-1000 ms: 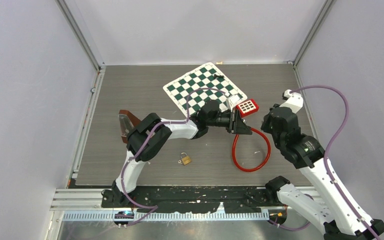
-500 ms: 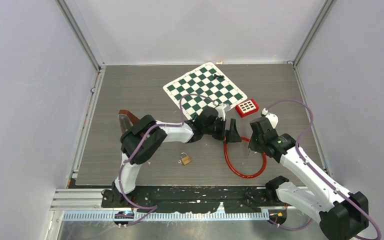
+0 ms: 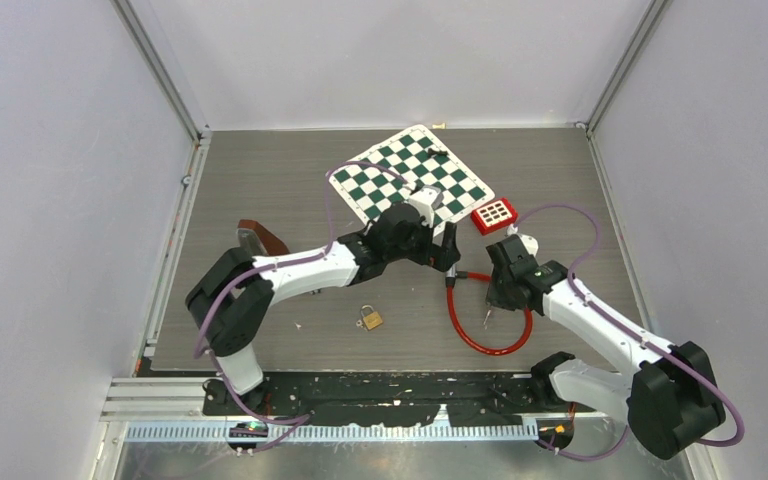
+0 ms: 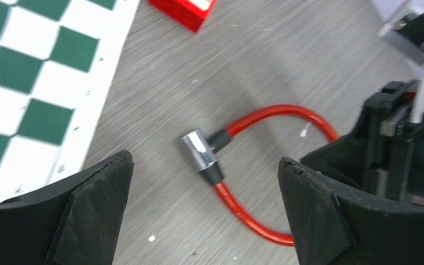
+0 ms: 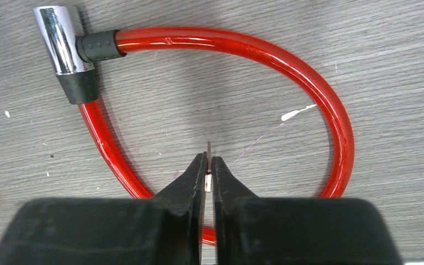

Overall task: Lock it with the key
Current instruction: Place the key at the center of the board, then reset both arms

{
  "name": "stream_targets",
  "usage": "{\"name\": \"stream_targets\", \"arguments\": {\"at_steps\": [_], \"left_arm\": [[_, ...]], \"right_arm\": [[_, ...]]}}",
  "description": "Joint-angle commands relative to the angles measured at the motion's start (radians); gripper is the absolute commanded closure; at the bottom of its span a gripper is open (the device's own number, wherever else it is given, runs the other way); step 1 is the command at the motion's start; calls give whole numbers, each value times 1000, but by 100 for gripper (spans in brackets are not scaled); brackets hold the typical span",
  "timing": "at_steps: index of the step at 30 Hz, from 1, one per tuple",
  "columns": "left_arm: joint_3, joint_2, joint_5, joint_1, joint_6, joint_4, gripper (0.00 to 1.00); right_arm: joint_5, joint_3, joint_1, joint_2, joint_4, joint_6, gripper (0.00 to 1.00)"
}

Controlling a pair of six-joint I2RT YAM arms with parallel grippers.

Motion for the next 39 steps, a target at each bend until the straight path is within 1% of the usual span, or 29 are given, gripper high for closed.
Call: {"name": "stream_targets", "arguments": {"at_steps": [1, 2, 3, 4, 5, 6, 8, 10, 13, 15, 16, 18, 19, 20, 23, 25, 27, 30, 32, 36, 39], "left_arm": [[-28, -132, -216, -3, 73, -155, 0], [-24, -154, -240, -3, 81, -199, 0], [-27, -178, -266, -3, 85, -230, 0], [-39, -209, -293, -3, 86, -251, 0], [-55, -243, -309, -2, 89, -262, 1], [-68, -279, -299, 0, 118, -275, 1], [-88, -360, -299, 0, 156, -316, 0], [-106, -446, -322, 3, 158, -368, 0], [-118, -570, -315, 5, 165, -473, 0], [-117, -655, -339, 5, 153, -559, 1], [-91, -691, -355, 5, 138, -619, 1], [-30, -781, -386, 4, 117, -757, 0], [-6, -815, -407, 4, 116, -815, 0], [12, -852, -423, 2, 121, -867, 0], [39, -968, -492, 2, 145, -967, 0], [62, -1042, -531, 2, 142, -1018, 0], [91, -1109, -537, 2, 144, -1048, 1], [104, -1203, -531, 2, 159, -1058, 0], [105, -1262, -488, 2, 183, -1052, 0], [97, -1350, -459, 2, 111, -1057, 0], [58, -1424, -485, 2, 91, -1056, 0]], "right_arm": [[13, 19, -5, -3, 45, 25, 73], [23, 23, -5, -5, 42, 26, 68], [30, 31, -4, -9, 35, 26, 59], [47, 35, -5, -13, 30, 26, 54], [56, 47, -5, -23, 21, 25, 43], [75, 53, -5, -29, 16, 16, 40], [105, 84, -4, -57, -4, -2, 28], [143, 125, -5, -82, -47, -14, 22], [204, 214, -5, -108, -91, -36, 15], [270, 291, -5, -124, -146, -29, 8], [297, 323, -5, -137, -194, -22, 0], [389, 445, -5, -174, -253, -3, 4], [452, 471, -5, -189, -270, 1, 4], [480, 497, -5, -224, -292, -2, 4], [579, 591, -4, -301, -299, -53, 4], [608, 637, -5, -353, -283, -98, 5], [630, 684, -5, -392, -274, -137, 5], [665, 761, -5, -407, -279, -191, 4], [681, 790, -5, -422, -278, -214, 4], [670, 804, -4, -474, -248, -258, 5], [643, 807, -5, -534, -204, -294, 4]]}}
